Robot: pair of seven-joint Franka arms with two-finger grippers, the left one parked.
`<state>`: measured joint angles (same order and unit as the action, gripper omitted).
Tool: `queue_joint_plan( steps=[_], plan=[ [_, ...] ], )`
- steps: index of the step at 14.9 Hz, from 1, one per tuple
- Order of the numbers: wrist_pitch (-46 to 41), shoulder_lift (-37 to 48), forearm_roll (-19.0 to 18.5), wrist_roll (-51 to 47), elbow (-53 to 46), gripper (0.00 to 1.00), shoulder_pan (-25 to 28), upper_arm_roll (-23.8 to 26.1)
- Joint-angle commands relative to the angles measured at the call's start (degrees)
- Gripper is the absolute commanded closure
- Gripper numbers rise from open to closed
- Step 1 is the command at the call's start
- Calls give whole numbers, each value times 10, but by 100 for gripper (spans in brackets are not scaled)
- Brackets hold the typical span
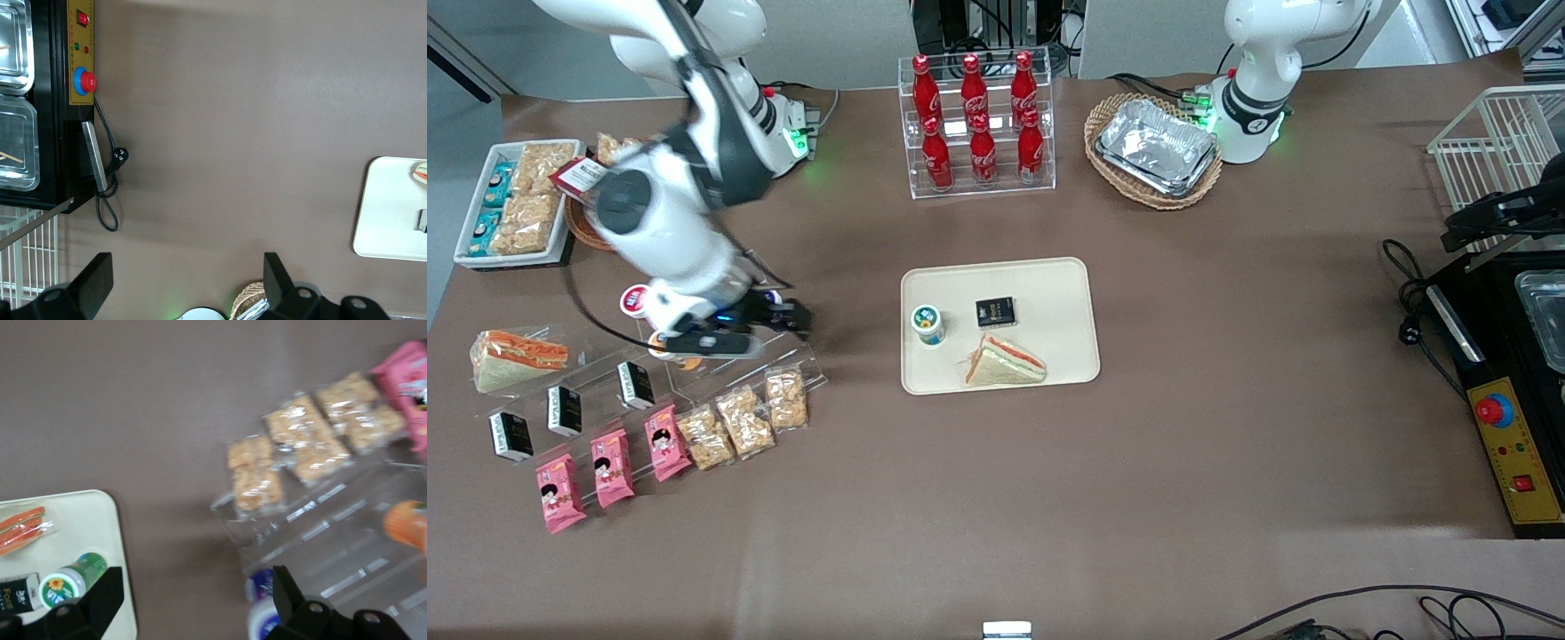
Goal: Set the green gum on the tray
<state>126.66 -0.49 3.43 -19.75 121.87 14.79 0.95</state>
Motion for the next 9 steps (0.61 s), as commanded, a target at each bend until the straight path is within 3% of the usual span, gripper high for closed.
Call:
queue_joint_plan(
  steps=[1,9],
  plan=[
    [-124,29,3,44,-71,0,-35,-29],
    [-271,30,3,116,-224,0,-36,-145]
  ],
)
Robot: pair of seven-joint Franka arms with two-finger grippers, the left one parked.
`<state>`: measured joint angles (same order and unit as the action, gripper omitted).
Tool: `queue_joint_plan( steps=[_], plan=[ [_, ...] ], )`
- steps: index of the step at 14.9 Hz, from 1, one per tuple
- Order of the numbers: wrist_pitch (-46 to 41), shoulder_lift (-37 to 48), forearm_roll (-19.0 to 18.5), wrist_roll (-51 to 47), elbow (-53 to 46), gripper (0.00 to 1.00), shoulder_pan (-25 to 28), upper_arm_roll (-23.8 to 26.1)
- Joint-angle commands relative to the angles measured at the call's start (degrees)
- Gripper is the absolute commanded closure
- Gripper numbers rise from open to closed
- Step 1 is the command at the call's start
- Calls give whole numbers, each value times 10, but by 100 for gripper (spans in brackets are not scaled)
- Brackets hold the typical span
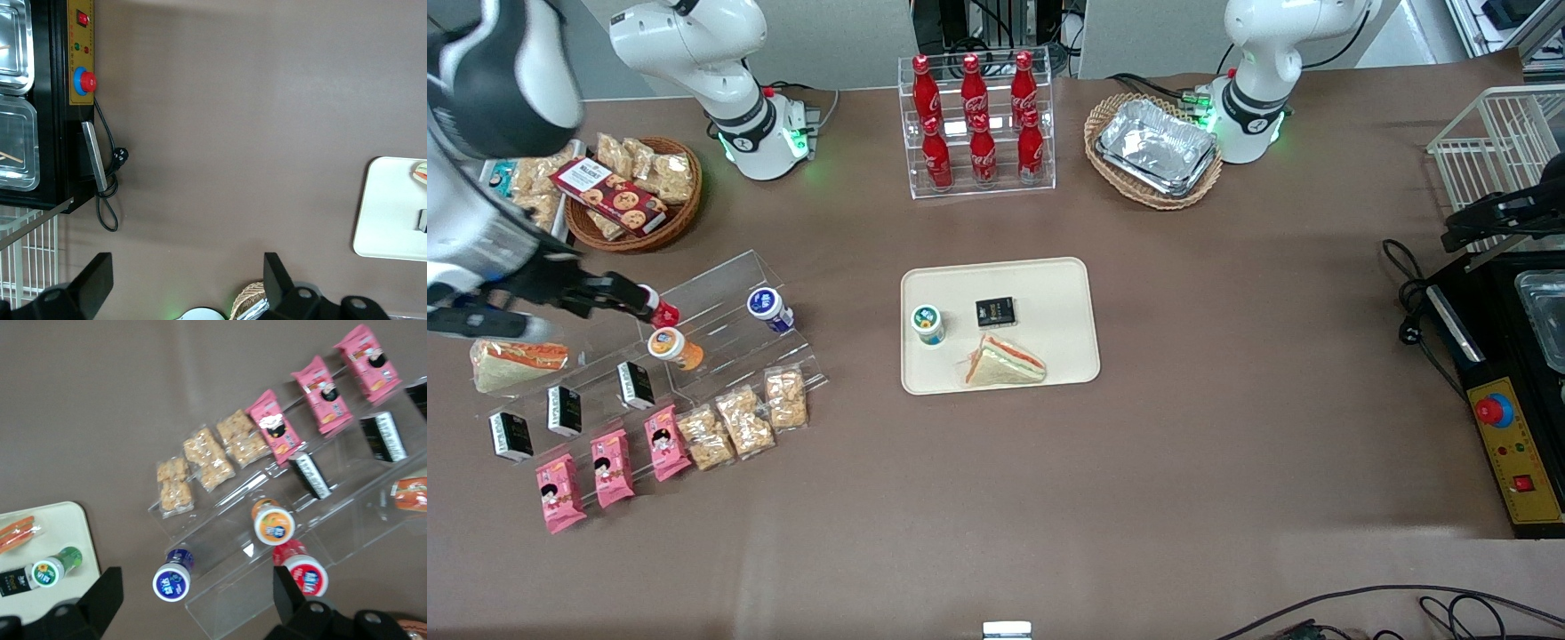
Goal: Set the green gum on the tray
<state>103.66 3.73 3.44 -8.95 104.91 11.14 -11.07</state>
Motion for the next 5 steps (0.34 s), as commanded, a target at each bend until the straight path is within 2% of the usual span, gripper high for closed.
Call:
queue_joint_plan(
  steps=[1,5],
  plan=[
    [-55,-14,3,8,-72,0,-1,-32],
    [-108,-29,2,7,-133,0,0,-50]
  ],
)
